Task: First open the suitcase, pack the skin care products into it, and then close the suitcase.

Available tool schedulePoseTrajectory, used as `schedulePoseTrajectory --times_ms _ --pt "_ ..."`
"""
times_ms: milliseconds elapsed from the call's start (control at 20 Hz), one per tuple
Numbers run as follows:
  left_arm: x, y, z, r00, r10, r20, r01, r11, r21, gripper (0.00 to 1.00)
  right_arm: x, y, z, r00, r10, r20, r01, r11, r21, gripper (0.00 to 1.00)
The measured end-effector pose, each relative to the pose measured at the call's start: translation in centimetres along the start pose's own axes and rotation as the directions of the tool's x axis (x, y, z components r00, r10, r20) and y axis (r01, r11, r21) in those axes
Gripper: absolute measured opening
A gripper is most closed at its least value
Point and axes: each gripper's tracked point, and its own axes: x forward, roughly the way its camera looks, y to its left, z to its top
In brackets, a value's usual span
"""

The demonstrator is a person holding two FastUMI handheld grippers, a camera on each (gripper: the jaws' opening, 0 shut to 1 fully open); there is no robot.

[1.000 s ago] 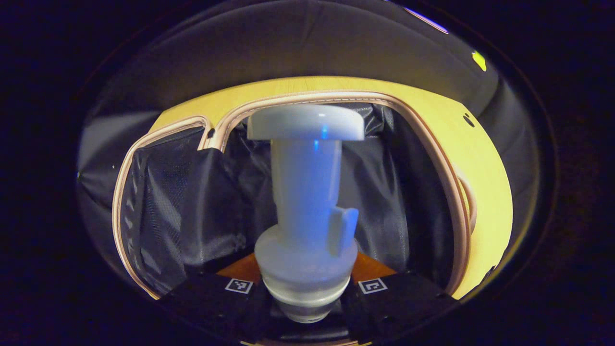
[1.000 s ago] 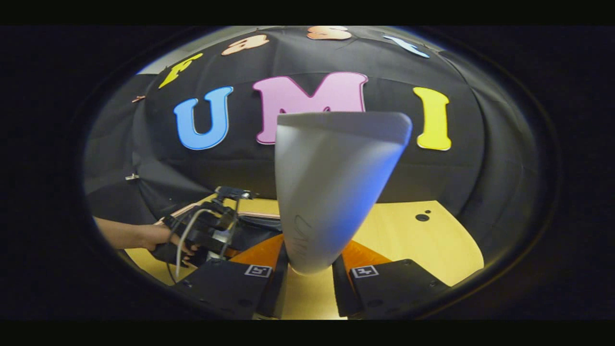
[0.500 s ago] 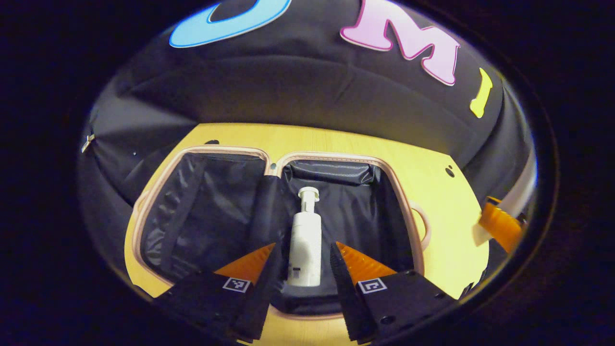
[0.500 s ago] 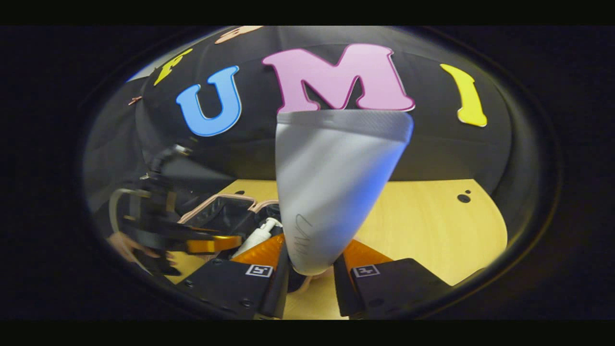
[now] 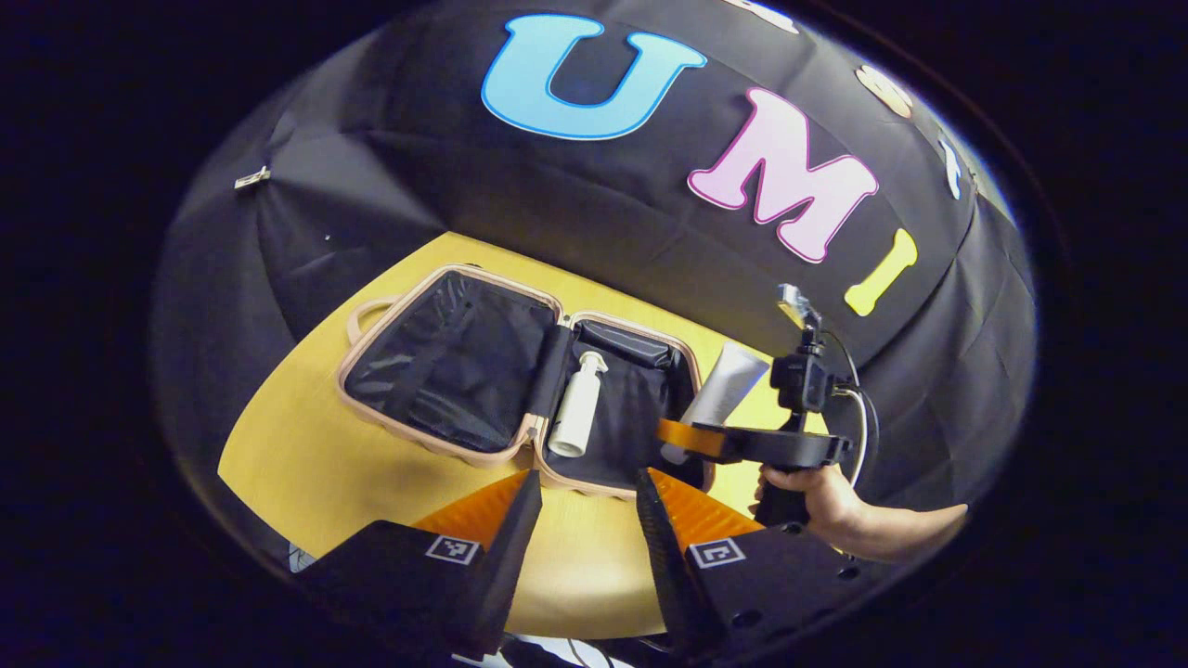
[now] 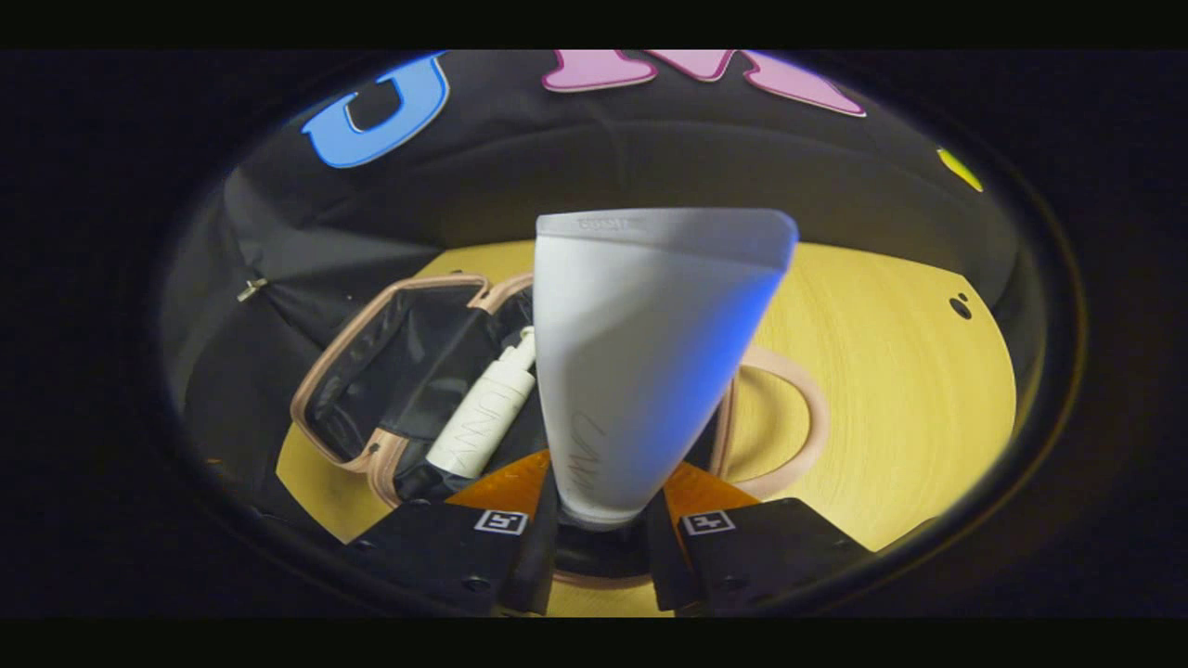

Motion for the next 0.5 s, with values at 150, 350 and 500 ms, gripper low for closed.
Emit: schedulePoseTrajectory --times_ms 150,350,500 --pt "-0.9 0.2 -0.9 1.000 0.024 0.000 -0.024 0.999 0.036 0.67 2.2 0.4 -0.9 0.994 -0.017 -0.107 0.022 0.999 0.048 0.45" --pt "-0.9 -1.2 -3.2 0.999 -0.013 -0.042 0.013 1.000 0.009 0.67 3.5 -0.6 -1.3 0.985 -0.092 -0.148 0.100 0.994 0.049 0.45" --pt "0.1 -0.8 -4.0 0.998 -0.007 -0.056 0.008 1.000 0.016 0.68 3.1 -0.5 -0.2 0.989 -0.094 -0.116 0.103 0.992 0.077 0.51"
